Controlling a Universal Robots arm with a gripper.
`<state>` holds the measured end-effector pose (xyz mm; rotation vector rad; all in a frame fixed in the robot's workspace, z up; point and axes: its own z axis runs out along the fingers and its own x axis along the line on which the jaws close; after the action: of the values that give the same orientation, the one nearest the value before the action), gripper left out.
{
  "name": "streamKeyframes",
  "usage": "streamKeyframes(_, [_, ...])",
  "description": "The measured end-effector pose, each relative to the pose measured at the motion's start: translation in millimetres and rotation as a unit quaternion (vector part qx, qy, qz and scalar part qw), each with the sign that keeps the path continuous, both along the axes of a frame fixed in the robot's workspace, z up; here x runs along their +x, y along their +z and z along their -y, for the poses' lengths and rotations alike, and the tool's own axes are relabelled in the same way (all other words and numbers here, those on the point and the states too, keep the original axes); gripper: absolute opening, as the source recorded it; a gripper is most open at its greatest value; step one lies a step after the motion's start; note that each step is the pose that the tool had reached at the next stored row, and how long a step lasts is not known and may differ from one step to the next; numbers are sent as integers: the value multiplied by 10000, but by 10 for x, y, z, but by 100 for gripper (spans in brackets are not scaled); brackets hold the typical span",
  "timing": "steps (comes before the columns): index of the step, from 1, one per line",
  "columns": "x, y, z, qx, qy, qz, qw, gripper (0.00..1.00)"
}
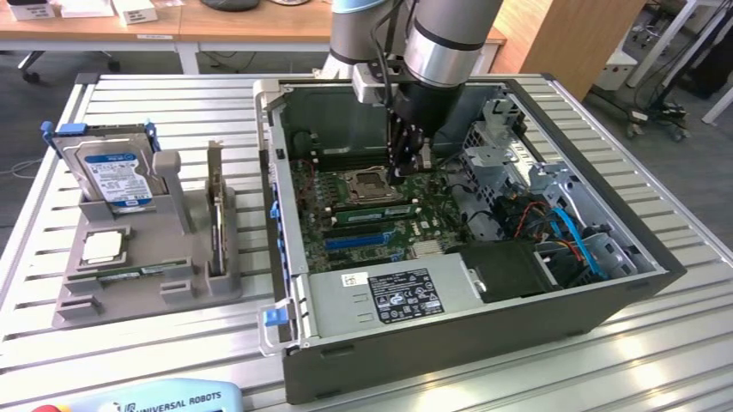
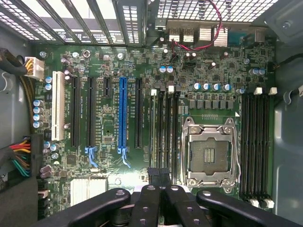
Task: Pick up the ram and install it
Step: 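Press down the ram until it locks into place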
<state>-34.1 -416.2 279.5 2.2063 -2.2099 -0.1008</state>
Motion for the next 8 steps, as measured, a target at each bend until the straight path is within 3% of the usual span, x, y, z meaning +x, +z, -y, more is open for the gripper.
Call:
streamKeyframes(3, [0,0,0,0,-63,0,10000,10])
streamKeyframes(8, [0,-2,0,0,-458,0,9989,10])
